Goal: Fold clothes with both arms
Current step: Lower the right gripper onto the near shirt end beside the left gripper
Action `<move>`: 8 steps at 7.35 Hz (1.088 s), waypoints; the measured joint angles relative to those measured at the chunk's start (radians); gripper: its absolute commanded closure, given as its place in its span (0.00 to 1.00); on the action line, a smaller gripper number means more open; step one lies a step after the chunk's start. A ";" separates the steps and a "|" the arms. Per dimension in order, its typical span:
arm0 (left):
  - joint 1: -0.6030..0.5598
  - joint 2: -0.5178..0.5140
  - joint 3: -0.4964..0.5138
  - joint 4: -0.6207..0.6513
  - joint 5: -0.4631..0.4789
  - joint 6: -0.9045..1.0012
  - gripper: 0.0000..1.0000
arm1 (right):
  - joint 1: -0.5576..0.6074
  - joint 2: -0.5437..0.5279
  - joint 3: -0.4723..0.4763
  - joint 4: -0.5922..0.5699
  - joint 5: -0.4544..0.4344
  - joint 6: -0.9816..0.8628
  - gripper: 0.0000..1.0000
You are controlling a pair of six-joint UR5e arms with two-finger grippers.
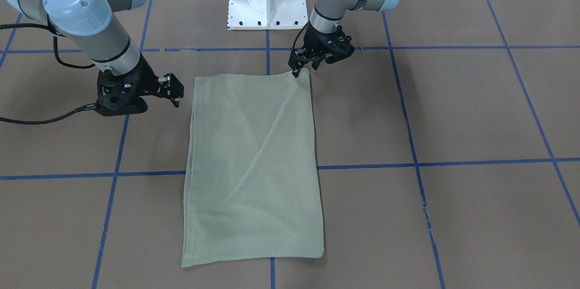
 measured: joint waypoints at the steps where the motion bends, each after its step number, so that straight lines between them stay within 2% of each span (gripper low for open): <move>1: 0.000 -0.016 0.016 0.000 0.006 0.000 0.24 | 0.000 0.000 0.000 0.000 0.000 0.000 0.00; 4: -0.002 -0.044 0.051 0.001 0.019 0.001 0.33 | 0.000 0.000 0.000 0.000 0.000 0.000 0.00; 7: -0.005 -0.040 0.056 0.001 0.021 0.001 0.36 | 0.000 0.000 0.000 0.000 0.000 0.001 0.00; 8: -0.004 -0.040 0.056 0.001 0.020 0.001 0.43 | -0.001 0.000 0.000 0.000 0.000 0.001 0.00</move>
